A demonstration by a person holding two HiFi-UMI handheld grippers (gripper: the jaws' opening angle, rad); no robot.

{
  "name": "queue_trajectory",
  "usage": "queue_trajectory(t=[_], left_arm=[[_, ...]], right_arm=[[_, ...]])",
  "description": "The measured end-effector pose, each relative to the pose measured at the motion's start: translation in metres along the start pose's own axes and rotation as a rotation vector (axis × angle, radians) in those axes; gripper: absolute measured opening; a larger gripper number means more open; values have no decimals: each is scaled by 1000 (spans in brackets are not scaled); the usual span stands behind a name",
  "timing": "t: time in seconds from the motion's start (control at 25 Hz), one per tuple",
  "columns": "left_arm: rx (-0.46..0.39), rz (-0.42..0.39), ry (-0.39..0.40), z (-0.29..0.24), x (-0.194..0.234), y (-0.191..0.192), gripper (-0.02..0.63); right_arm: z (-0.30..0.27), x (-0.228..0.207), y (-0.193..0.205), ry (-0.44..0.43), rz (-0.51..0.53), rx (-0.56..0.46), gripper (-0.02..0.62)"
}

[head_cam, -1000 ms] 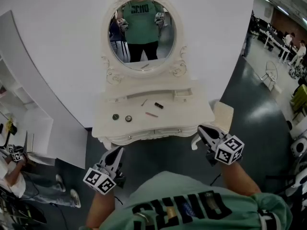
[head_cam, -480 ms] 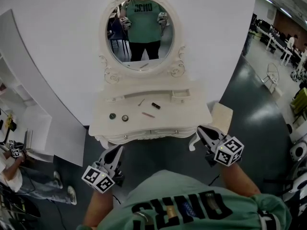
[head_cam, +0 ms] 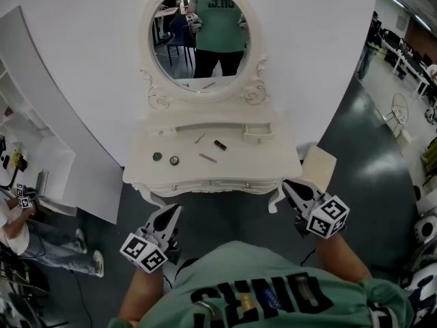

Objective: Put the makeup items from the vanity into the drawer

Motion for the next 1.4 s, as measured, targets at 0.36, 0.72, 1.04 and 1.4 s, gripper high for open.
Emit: queue_trajectory(t=[0.36, 0.72, 1.04, 1.4], left_arm=[[12, 27, 11, -27, 68, 6, 8], [33, 23, 161, -107, 223, -51, 8], [81, -6, 225, -164, 310, -88, 8], [56, 25, 122, -218, 307, -69, 8]], right_arm=[[-69, -23, 8, -13, -3, 20, 11], [-228, -47, -24, 59, 8, 11, 11], [-300, -88, -46, 151, -23, -16, 11], [-287, -173, -44, 132, -44, -2, 11]])
Point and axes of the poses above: the fingertips, and each gripper's own axes: z backward along the fingers, x to its left, y out of its underside, the point moved 3 cm from there along z, backward along the fingers, and after that the axes turned 7 degrees about -y, right-handed, at the moved point
